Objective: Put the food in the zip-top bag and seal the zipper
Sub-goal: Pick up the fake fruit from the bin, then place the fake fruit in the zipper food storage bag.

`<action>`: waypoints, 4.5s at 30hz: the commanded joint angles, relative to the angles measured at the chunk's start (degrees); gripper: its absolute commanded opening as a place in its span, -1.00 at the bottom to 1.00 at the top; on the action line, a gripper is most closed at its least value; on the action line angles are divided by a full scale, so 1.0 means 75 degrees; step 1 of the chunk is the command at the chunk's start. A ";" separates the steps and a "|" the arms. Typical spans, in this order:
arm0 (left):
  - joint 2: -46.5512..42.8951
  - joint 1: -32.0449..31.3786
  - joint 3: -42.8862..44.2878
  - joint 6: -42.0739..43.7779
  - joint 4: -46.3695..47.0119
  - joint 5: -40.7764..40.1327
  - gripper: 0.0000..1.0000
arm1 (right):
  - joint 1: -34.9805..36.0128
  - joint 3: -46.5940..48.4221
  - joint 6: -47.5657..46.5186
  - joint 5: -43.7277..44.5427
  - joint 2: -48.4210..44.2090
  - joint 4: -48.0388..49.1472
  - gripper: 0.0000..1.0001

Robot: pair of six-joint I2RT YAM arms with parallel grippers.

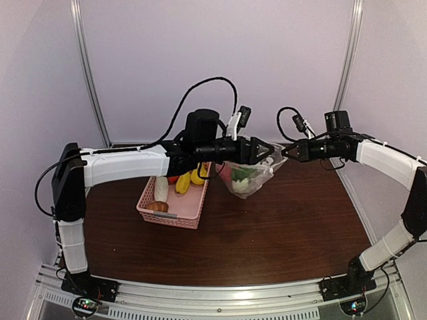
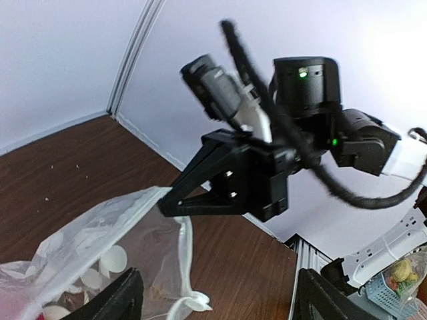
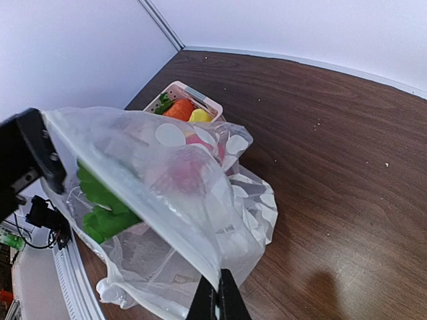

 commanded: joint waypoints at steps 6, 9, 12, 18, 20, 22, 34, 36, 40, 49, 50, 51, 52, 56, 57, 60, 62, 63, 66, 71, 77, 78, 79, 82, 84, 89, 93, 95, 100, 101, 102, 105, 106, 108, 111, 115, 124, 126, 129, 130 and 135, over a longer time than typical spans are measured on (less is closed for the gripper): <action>-0.1340 0.0149 -0.1299 0.1531 0.0067 0.1355 0.74 | -0.0193 -0.0210 -0.0710 0.0658 0.0055 -0.0133 -1.00; -0.1402 0.0148 -0.1647 0.0813 0.0692 0.1872 0.73 | -0.0193 -0.0158 -0.0692 0.0516 0.0161 -0.0145 -1.00; -0.1473 0.0159 -0.1419 0.1172 -0.0322 0.1132 0.71 | -0.0193 0.0088 -0.0772 0.0632 0.0167 -0.0377 -1.00; -0.1850 0.0581 -0.1006 0.2357 -0.3284 -0.1590 0.67 | -0.0399 0.0692 -0.1047 0.1354 -0.0057 -0.0807 -1.00; -0.1946 0.0837 -0.1039 0.2560 -0.3915 -0.2012 0.68 | -0.0559 0.0892 -0.1092 0.1469 -0.0098 -0.0941 -1.00; -0.1986 0.1112 -0.1122 0.2625 -0.4509 -0.2428 0.67 | -0.0802 0.1000 -0.1044 0.1505 -0.0149 -0.0926 -1.00; -0.1712 0.1870 -0.1858 0.2367 -0.6867 -0.3839 0.53 | -0.0908 -0.0278 -0.1171 0.1235 -0.0459 -0.0115 -1.00; -0.1559 0.1870 -0.1749 0.2419 -0.7486 -0.3898 0.54 | -0.0908 -0.0577 -0.1179 0.1157 -0.0499 0.0040 -1.00; -0.1448 0.1870 -0.1820 0.2518 -0.7987 -0.4000 0.63 | -0.0909 -0.0838 -0.1329 0.1151 -0.0669 0.0169 -1.00; -0.1228 0.1870 -0.2009 0.2689 -0.8584 -0.3662 0.65 | -0.0920 -0.1257 -0.1349 0.1065 -0.0997 0.0421 -1.00; -0.1182 0.1870 -0.2001 0.2733 -0.8640 -0.3672 0.64 | -0.0920 -0.1285 -0.1343 0.1054 -0.1000 0.0443 -1.00; -0.1118 0.1870 -0.1998 0.2763 -0.8700 -0.3674 0.64 | -0.0920 -0.1306 -0.1341 0.1041 -0.1000 0.0459 -1.00; -0.1070 0.1870 -0.2007 0.2793 -0.8770 -0.3671 0.62 | -0.0934 -0.1319 -0.1340 0.1021 -0.1000 0.0462 -1.00; -0.1031 0.1870 -0.2173 0.2867 -0.8877 -0.3809 0.54 | -0.0943 -0.1369 -0.1339 0.0975 -0.1018 0.0487 -1.00; -0.1004 0.1870 -0.2203 0.2902 -0.8905 -0.3906 0.51 | -0.0955 -0.1381 -0.1340 0.0970 -0.1013 0.0501 -1.00; -0.0895 0.1870 -0.2242 0.2982 -0.9012 -0.4223 0.42 | -0.0966 -0.1396 -0.1332 0.0949 -0.0992 0.0518 -1.00; -0.0792 0.1870 -0.2265 0.3027 -0.9097 -0.4410 0.40 | -0.0978 -0.1396 -0.1311 0.0907 -0.0968 0.0521 -1.00; -0.0738 0.1870 -0.2276 0.3037 -0.9107 -0.4506 0.39 | -0.0978 -0.1396 -0.1303 0.0894 -0.0965 0.0529 -1.00; -0.0576 0.1871 -0.2263 0.3067 -0.9060 -0.4762 0.39 | -0.0988 -0.1396 -0.1294 0.0893 -0.0953 0.0530 -1.00; -0.0462 0.1859 -0.2055 0.3103 -0.8979 -0.4837 0.14 | -0.1005 -0.1395 -0.1267 0.0887 -0.0993 0.0519 -1.00; -0.0636 0.1758 -0.1457 0.3132 -0.9377 -0.4578 -0.16 | -0.1040 -0.1377 -0.1226 0.0911 -0.1014 0.0510 -1.00; -0.0656 0.1735 -0.1364 0.3131 -0.9521 -0.4532 -0.21 | -0.1043 -0.1353 -0.1224 0.0902 -0.1018 0.0494 -1.00; -0.0667 0.1725 -0.1160 0.3137 -0.9639 -0.4481 -0.26 | -0.1038 -0.1355 -0.1233 0.0902 -0.1029 0.0487 -1.00; -0.0752 0.1654 -0.0644 0.3084 -1.0095 -0.4510 -0.28 | -0.1054 -0.1361 -0.1241 0.0922 -0.1064 0.0489 -1.00; -0.0818 0.1561 -0.0181 0.3021 -1.0401 -0.4556 -0.27 | -0.1056 -0.1361 -0.1246 0.0922 -0.1070 0.0472 -1.00; -0.0671 0.1089 0.1340 0.2955 -1.0338 -0.3971 -0.27 | -0.1049 -0.1346 -0.1267 0.0916 -0.1074 0.0455 -1.00; -0.0465 0.0770 0.2396 0.2833 -0.8909 -0.2779 -0.27 | -0.1049 -0.1246 -0.1228 0.0848 -0.1031 0.0322 -1.00; -0.0500 0.0647 0.2344 0.2598 -0.7516 -0.1776 -0.28 | -0.1048 -0.1235 -0.1041 0.0792 -0.0986 0.0341 -1.00; -0.0592 0.0419 0.1330 0.1242 -0.3303 -0.0094 -0.30 | -0.1049 -0.1100 -0.0626 0.0469 -0.0797 0.0308 -1.00; -0.0605 0.0372 0.1073 0.0923 -0.2425 0.0067 -0.31 | -0.1048 -0.1022 -0.0557 0.0367 -0.0749 0.0257 -1.00; -0.0598 0.0304 0.0790 0.0546 -0.1669 -0.0089 -0.31 | -0.1038 -0.0924 -0.0545 0.0302 -0.0689 0.0166 -1.00; -0.0321 0.0206 0.0454 -0.0441 0.0005 -0.0274 -0.31 | -0.1037 -0.0505 -0.0315 0.0182 -0.0477 -0.0277 -1.00; -0.0133 0.0177 0.0446 -0.0669 0.0499 -0.0285 -0.30 | -0.1034 -0.0362 -0.0317 0.0121 -0.0416 -0.0415 -1.00; 0.0166 0.0104 0.0449 -0.1059 0.1192 -0.0258 -0.31 | -0.1025 -0.0157 -0.0279 0.0043 -0.0313 -0.0606 -1.00; 0.0709 -0.0037 0.0677 -0.1479 0.1815 -0.0319 -0.31 | -0.1014 0.0021 -0.0134 -0.0160 -0.0182 -0.0768 -1.00; 0.1435 -0.0202 0.1397 -0.1398 0.1304 -0.1107 -0.34 | -0.0996 0.0057 0.0032 -0.0300 -0.0121 -0.0727 -1.00; 0.2657 -0.0429 0.2413 -0.1349 0.0999 -0.1289 -0.36 | -0.0950 -0.0077 0.0400 -0.0632 -0.0218 -0.0361 -1.00; 0.2952 -0.0480 0.2815 -0.1345 0.0537 -0.1379 -0.34 | -0.0932 -0.0112 0.0562 -0.0762 -0.0190 -0.0218 -1.00; 0.3469 -0.0531 0.3648 -0.1389 -0.0374 -0.1481 -0.09 | -0.0910 -0.0154 0.0660 -0.0831 -0.0169 -0.0058 -1.00; 0.3597 -0.0548 0.3917 -0.1430 -0.0713 -0.1599 0.05 | -0.0911 -0.0160 0.0663 -0.0837 -0.0161 -0.0067 -1.00; 0.3592 -0.0567 0.4225 -0.1341 -0.1098 -0.1588 0.95 | -0.0908 -0.0231 0.0694 -0.0664 -0.0275 0.0002 -1.00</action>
